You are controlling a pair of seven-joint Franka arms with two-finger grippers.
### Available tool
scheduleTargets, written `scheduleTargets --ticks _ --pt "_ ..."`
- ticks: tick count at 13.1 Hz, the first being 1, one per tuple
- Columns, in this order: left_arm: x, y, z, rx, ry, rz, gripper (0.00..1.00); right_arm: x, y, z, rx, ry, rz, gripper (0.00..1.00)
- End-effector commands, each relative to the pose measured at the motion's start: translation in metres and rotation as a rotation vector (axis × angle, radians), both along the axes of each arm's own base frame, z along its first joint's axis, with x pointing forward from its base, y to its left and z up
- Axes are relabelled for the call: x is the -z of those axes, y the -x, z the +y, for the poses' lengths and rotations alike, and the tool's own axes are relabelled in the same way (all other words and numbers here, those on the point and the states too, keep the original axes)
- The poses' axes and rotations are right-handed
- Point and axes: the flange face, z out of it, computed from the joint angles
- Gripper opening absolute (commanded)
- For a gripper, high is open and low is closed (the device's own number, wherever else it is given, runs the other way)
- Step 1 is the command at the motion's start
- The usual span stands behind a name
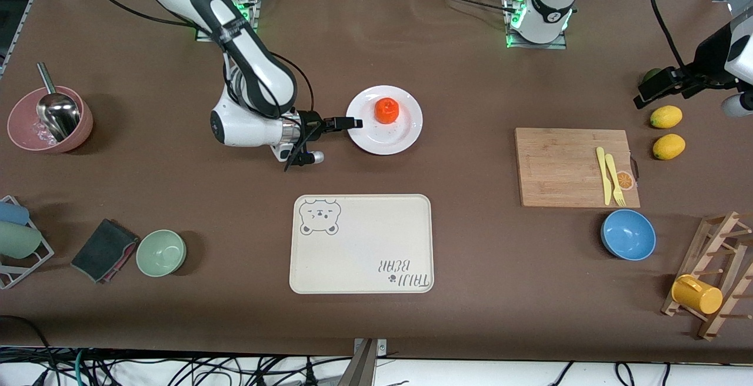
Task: Place orange and plate with both arms
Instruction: 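Grip the white plate rim with the right gripper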
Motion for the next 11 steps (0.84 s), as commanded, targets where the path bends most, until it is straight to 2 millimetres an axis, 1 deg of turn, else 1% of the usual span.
scheduleTargets --ticks 1,3,5,7,8,9,10,11 --pt "-0.006 -0.004 0.005 0.000 -0.026 0.009 1.00 0.015 0.007 -0.008 -0.033 -0.047 -0.060 0.98" --pt "-0.006 -0.004 0.005 0.002 -0.026 0.009 1.00 0.034 0.007 -0.016 -0.090 -0.065 -0.131 0.96" --pt "-0.006 -0.005 0.004 0.003 -0.026 0.007 1.00 0.040 0.006 -0.019 -0.119 -0.077 -0.174 0.94" --pt "-0.006 -0.004 0.000 0.010 -0.025 0.009 1.00 0.047 0.006 -0.020 -0.169 -0.094 -0.236 0.84" --pt "-0.006 -0.005 -0.002 0.014 -0.026 0.007 1.00 0.056 0.007 -0.021 -0.192 -0.105 -0.257 0.83" --pt "-0.006 -0.005 -0.003 0.016 -0.026 0.007 1.00 0.060 0.009 -0.021 -0.189 -0.111 -0.258 0.83" --pt "-0.006 -0.004 -0.002 0.016 -0.025 0.009 1.00 0.060 0.010 -0.019 -0.205 -0.121 -0.273 0.79" --pt "-0.006 -0.003 -0.002 0.016 -0.024 0.013 1.00 0.061 0.013 -0.016 -0.238 -0.138 -0.305 0.72"
